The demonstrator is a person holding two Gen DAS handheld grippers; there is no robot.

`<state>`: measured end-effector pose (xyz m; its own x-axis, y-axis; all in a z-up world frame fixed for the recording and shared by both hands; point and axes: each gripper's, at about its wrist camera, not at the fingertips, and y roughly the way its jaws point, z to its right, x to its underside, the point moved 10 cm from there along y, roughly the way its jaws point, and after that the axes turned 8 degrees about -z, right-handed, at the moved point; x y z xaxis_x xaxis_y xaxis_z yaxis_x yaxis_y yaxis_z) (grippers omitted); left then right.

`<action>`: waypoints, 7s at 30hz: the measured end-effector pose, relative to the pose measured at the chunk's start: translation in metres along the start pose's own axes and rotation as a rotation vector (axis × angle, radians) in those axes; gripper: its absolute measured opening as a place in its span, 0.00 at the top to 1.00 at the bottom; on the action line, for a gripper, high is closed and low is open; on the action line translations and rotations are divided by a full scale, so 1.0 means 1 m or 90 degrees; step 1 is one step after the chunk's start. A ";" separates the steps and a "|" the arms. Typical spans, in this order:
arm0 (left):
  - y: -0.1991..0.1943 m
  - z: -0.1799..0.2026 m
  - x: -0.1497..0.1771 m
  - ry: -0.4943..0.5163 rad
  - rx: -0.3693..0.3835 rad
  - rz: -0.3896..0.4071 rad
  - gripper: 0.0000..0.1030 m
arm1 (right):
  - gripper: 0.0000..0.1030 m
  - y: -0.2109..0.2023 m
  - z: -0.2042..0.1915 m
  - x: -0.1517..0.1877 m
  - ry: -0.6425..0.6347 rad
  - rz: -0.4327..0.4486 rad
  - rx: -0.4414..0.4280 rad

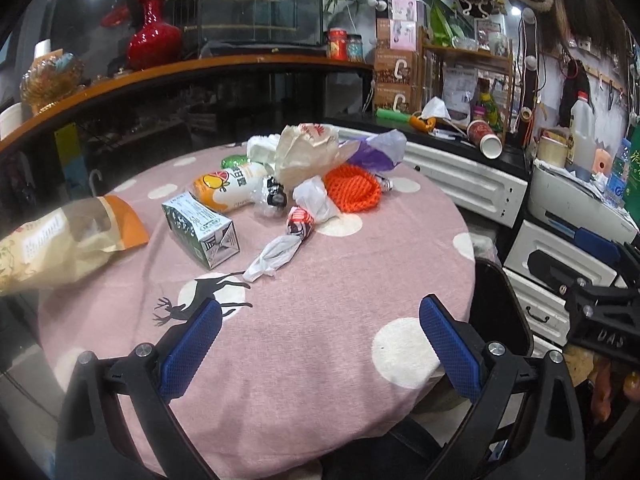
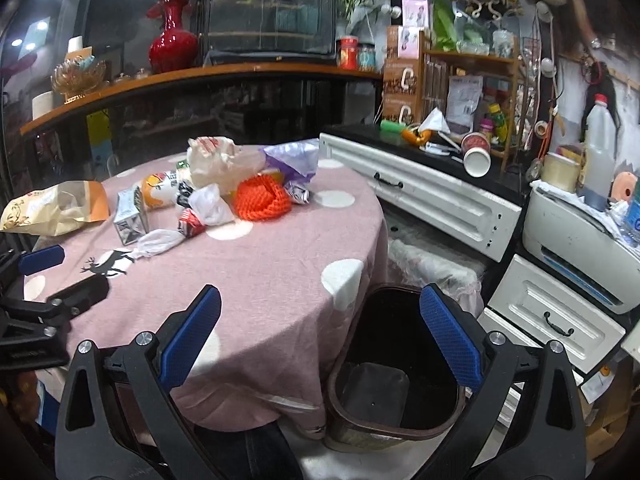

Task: Collect trash
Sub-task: 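Grasp the green milk carton with the left tool while the right tool approaches the table, then grasp the white plastic bag with red wrapper with the right tool while left holds carton, then carry the red-wrapped bag into the black bin and open the right tool while left carries carton, then lower the green milk carton into the black bin and open the left tool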

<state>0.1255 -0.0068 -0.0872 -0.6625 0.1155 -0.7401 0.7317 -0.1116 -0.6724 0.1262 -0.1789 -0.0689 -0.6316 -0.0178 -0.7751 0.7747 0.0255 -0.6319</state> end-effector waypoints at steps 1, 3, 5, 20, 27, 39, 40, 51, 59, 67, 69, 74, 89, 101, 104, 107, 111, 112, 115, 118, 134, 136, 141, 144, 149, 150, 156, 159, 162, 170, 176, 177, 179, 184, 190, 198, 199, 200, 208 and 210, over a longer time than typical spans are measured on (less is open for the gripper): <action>0.005 -0.005 0.000 0.003 0.001 -0.011 0.05 | 0.05 0.005 0.000 -0.001 0.001 -0.003 -0.004; 0.010 -0.014 -0.002 -0.002 0.000 -0.021 0.05 | 0.05 0.018 0.000 -0.004 0.000 -0.020 -0.015; 0.016 -0.026 -0.003 -0.015 -0.001 -0.034 0.05 | 0.05 0.034 -0.005 -0.006 -0.001 -0.058 -0.034; 0.073 -0.124 -0.053 -0.195 -0.049 -0.166 0.07 | 0.05 0.084 -0.089 -0.015 -0.054 -0.140 -0.116; 0.120 -0.139 -0.060 -0.227 -0.057 -0.262 0.18 | 0.05 0.083 -0.079 -0.015 -0.054 -0.136 -0.103; 0.140 -0.146 -0.056 -0.230 -0.069 -0.290 0.32 | 0.05 0.092 -0.085 -0.018 -0.060 -0.143 -0.112; 0.141 -0.147 -0.058 -0.232 -0.065 -0.283 0.36 | 0.05 0.094 -0.086 -0.020 -0.059 -0.144 -0.114; 0.118 -0.148 -0.045 -0.256 -0.040 -0.228 0.51 | 0.05 0.137 -0.136 -0.047 -0.023 -0.185 -0.161; 0.087 -0.143 -0.042 -0.234 -0.062 -0.155 0.51 | 0.17 0.176 -0.178 -0.056 0.004 -0.247 -0.172; 0.070 -0.139 -0.042 -0.225 -0.061 -0.111 0.51 | 0.42 0.192 -0.190 -0.050 0.008 -0.273 -0.140; 0.070 -0.136 -0.042 -0.221 -0.058 -0.107 0.51 | 0.56 0.192 -0.189 -0.051 0.005 -0.269 -0.134; 0.071 -0.132 -0.038 -0.222 -0.046 -0.106 0.51 | 0.83 0.189 -0.182 -0.050 0.006 -0.268 -0.140; 0.047 -0.088 -0.040 -0.180 -0.001 -0.061 0.51 | 0.96 0.126 -0.135 -0.036 -0.014 -0.210 -0.192; 0.028 0.005 -0.049 -0.067 0.082 -0.024 0.51 | 0.96 0.081 -0.041 -0.029 0.026 -0.164 -0.160; 0.028 0.017 -0.053 -0.052 0.089 -0.020 0.51 | 0.96 0.078 -0.028 -0.027 0.026 -0.156 -0.174; 0.023 0.018 -0.059 -0.059 0.090 -0.007 0.51 | 0.92 0.083 -0.026 -0.026 0.036 -0.154 -0.186; 0.016 0.011 -0.062 -0.063 0.077 0.004 0.51 | 0.31 0.102 -0.049 -0.026 0.014 -0.165 -0.206; 0.014 0.008 -0.062 -0.064 0.072 0.006 0.51 | 0.31 0.106 -0.053 -0.027 0.010 -0.165 -0.205; 0.013 -0.001 -0.060 -0.070 0.057 0.009 0.51 | 0.31 0.124 -0.078 -0.027 -0.034 -0.186 -0.205; 0.016 -0.009 -0.056 -0.083 0.053 0.002 0.51 | 0.36 0.139 -0.098 -0.024 -0.074 -0.200 -0.203; 0.027 -0.005 -0.044 -0.088 0.064 -0.025 0.51 | 0.79 0.115 -0.057 -0.032 -0.060 -0.157 -0.165; 0.025 0.003 -0.044 -0.081 0.073 -0.024 0.51 | 0.79 0.103 -0.041 -0.031 -0.048 -0.148 -0.156; 0.021 0.030 -0.045 -0.048 0.099 -0.020 0.51 | 0.79 0.086 0.009 -0.024 -0.015 -0.139 -0.115; 0.022 0.050 -0.046 -0.028 0.117 -0.023 0.51 | 0.79 0.088 0.049 -0.010 0.021 -0.158 -0.070; 0.026 0.092 -0.050 0.019 0.150 -0.028 0.51 | 0.79 0.121 0.100 0.026 0.104 -0.236 -0.041; 0.027 0.100 -0.050 0.027 0.157 -0.030 0.51 | 0.79 0.128 0.104 0.032 0.111 -0.249 -0.038; 0.036 0.148 -0.051 0.083 0.194 -0.046 0.51 | 0.79 0.179 0.127 0.072 0.153 -0.320 -0.021; 0.043 0.167 -0.050 0.104 0.201 -0.057 0.51 | 0.78 0.197 0.131 0.090 0.165 -0.344 -0.016; 0.049 0.181 -0.047 0.118 0.210 -0.066 0.51 | 0.66 0.208 0.137 0.103 0.183 -0.358 -0.006; 0.070 0.205 -0.035 0.138 0.216 -0.102 0.51 | 0.31 0.189 0.164 0.106 0.202 -0.319 0.034; 0.080 0.225 -0.027 0.173 0.226 -0.125 0.51 | 0.28 0.156 0.207 0.095 0.234 -0.269 0.090; 0.083 0.230 -0.025 0.178 0.231 -0.135 0.51 | 0.28 0.150 0.214 0.094 0.239 -0.260 0.103; 0.090 0.238 -0.020 0.187 0.237 -0.151 0.51 | 0.27 0.135 0.233 0.091 0.256 -0.240 0.131; 0.105 0.263 -0.003 0.227 0.255 -0.195 0.51 | 0.22 0.103 0.267 0.087 0.317 -0.206 0.146; 0.135 0.285 0.017 0.249 0.261 -0.258 0.51 | 0.22 0.082 0.283 0.085 0.348 -0.186 0.142; 0.172 0.305 0.041 0.310 0.227 -0.313 0.51 | 0.22 0.077 0.267 0.082 0.340 -0.178 0.117; 0.177 0.307 0.044 0.317 0.220 -0.317 0.51 | 0.22 0.078 0.266 0.081 0.339 -0.178 0.115; 0.180 0.308 0.046 0.323 0.216 -0.321 0.51 | 0.22 0.077 0.264 0.081 0.338 -0.178 0.113; 0.210 0.309 0.063 0.344 0.179 -0.356 0.51 | 0.22 0.076 0.255 0.076 0.331 -0.174 0.097; 0.216 0.310 0.065 0.350 0.170 -0.361 0.51 | 0.22 0.077 0.253 0.076 0.331 -0.177 0.093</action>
<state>0.1914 -0.3296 -0.2838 -0.6953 0.6829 -0.2242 0.2022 -0.1135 -0.9727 0.1457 -0.4314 -0.1775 -0.7144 0.4874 -0.5021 0.5517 -0.0491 -0.8326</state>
